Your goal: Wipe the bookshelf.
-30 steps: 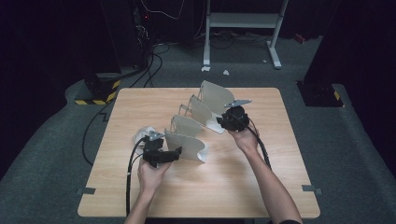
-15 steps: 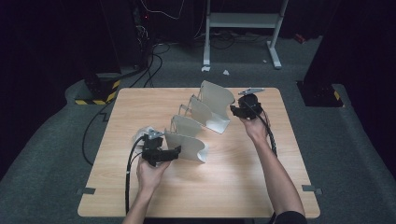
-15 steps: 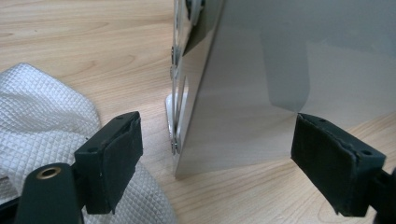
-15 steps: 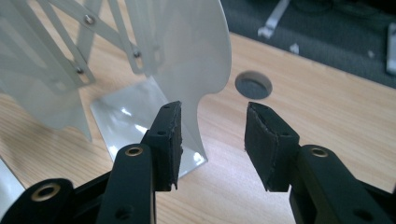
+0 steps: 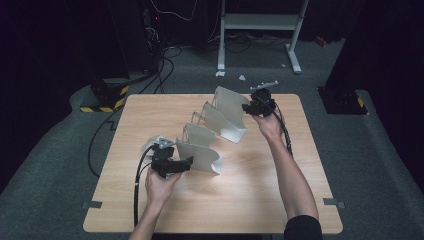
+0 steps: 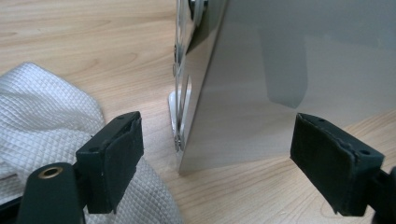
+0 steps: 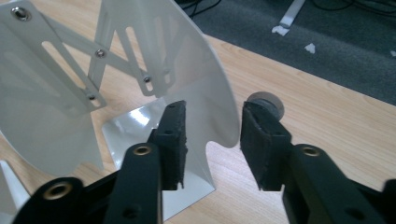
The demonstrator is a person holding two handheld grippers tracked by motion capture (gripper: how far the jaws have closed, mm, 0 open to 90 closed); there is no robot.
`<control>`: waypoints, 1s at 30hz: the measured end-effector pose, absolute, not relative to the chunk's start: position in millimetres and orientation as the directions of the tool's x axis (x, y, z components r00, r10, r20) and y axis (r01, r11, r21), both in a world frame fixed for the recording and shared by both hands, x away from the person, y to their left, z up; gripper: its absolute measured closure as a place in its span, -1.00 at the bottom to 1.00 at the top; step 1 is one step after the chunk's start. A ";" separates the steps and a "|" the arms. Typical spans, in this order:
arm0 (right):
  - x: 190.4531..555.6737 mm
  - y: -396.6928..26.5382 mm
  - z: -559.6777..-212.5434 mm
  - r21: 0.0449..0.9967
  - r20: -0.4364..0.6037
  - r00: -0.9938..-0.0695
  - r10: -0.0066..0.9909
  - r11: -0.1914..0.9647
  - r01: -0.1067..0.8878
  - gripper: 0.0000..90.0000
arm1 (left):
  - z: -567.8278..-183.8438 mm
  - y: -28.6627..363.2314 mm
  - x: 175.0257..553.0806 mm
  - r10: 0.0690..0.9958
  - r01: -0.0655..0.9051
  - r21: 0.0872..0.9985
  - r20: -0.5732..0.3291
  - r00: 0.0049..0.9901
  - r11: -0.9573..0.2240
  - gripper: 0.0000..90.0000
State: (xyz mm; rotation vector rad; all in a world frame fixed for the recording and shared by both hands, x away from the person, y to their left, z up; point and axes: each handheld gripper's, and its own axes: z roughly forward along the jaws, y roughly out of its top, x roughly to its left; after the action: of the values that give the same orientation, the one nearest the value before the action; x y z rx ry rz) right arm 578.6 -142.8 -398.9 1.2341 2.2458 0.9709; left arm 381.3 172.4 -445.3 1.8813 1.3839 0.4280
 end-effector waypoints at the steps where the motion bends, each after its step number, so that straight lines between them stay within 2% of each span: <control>1: 578.6 -141.4 -398.8 0.731 -0.021 -0.532 0.846 0.376 0.570 0.45 | -443.6 170.7 379.7 0.917 0.671 0.727 -0.160 0.367 -0.142 -0.62; 3: 578.9 -141.5 -399.3 0.726 -0.012 -0.544 0.839 0.381 0.572 0.62 | -441.8 164.4 376.2 0.915 0.673 0.723 -0.150 0.373 -0.156 -0.66; 9: 576.7 -142.0 -399.0 0.717 -0.004 -0.568 0.823 0.399 0.572 0.83 | -448.6 155.0 378.2 0.918 0.698 0.693 -0.134 0.373 -0.182 -0.67; 19: 563.8 -140.5 -397.5 0.700 -0.023 -0.622 0.783 0.457 0.549 0.96 | -453.0 141.0 367.5 0.923 0.693 0.694 -0.108 0.368 -0.195 -0.68; 30: 538.7 -155.6 -397.3 0.698 -0.003 -0.614 0.790 0.441 0.564 1.00 | -470.3 130.7 363.5 0.929 0.733 0.660 -0.143 0.340 -0.167 -0.69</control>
State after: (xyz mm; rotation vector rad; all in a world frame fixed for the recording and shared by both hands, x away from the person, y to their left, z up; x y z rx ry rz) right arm 538.7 -155.6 -397.3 1.1575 2.3692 0.9604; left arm 363.5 130.7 -470.3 1.9593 1.4505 0.3896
